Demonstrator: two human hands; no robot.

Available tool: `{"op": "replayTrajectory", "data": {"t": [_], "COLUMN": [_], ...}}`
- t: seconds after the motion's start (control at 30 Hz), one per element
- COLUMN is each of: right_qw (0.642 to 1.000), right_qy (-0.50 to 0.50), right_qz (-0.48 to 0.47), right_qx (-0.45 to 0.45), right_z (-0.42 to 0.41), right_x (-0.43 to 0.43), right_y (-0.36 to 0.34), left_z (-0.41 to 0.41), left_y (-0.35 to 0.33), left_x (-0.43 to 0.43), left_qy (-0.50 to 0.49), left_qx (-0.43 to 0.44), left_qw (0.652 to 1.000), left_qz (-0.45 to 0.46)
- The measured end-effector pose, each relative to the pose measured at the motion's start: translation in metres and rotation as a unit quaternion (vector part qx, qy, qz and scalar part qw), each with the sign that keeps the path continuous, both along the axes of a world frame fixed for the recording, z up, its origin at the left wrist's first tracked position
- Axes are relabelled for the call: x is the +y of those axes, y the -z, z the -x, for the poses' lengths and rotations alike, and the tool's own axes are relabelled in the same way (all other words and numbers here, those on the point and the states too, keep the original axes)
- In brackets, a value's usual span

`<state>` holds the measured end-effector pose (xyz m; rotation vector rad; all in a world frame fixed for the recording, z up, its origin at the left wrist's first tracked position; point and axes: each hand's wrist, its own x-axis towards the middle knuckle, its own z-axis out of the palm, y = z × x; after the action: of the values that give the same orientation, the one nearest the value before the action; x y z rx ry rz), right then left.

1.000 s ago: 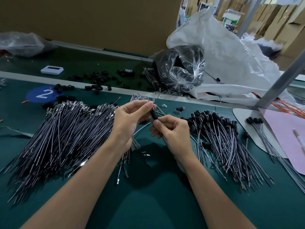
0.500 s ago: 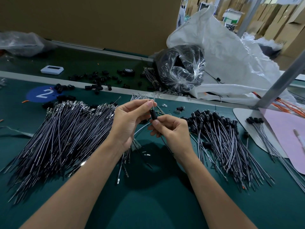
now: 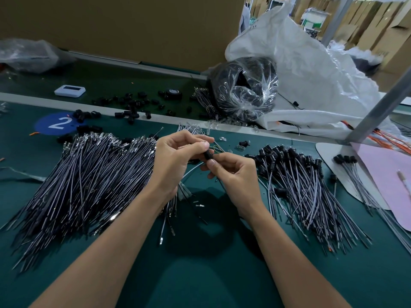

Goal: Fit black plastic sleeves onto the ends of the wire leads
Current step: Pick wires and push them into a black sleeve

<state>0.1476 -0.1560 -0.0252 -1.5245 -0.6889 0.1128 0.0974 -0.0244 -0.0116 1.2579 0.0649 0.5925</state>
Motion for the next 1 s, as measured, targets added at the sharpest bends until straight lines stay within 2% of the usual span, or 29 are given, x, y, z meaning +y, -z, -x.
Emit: {"op": "replayTrajectory", "data": {"t": [0.23,0.5,0.67,1.0], "right_qw": [1.0,0.998,0.998,0.997], "right_qy": [0.001,0.065,0.045,-0.025], "right_qz": [0.009,0.0,-0.042,-0.069], "right_qx": [-0.006,-0.024,-0.024,-0.027], "right_z": [-0.003,-0.013,-0.009,-0.003], "right_x": [0.0,-0.002,0.0,0.004], "right_y": [0.003,0.007,0.007,0.006], "left_z": [-0.001,-0.005,-0.002,0.005], "left_y": [0.003,0.005,0.001,-0.006], "left_x": [0.0,-0.01,-0.012,-0.012], "left_qy": [0.015,0.075,0.044,0.038], "left_qx": [0.003,0.052,0.002,-0.054], "left_qw": [1.0,0.994,0.999,0.998], "left_qz": [-0.012,-0.054,-0.005,0.014]}}
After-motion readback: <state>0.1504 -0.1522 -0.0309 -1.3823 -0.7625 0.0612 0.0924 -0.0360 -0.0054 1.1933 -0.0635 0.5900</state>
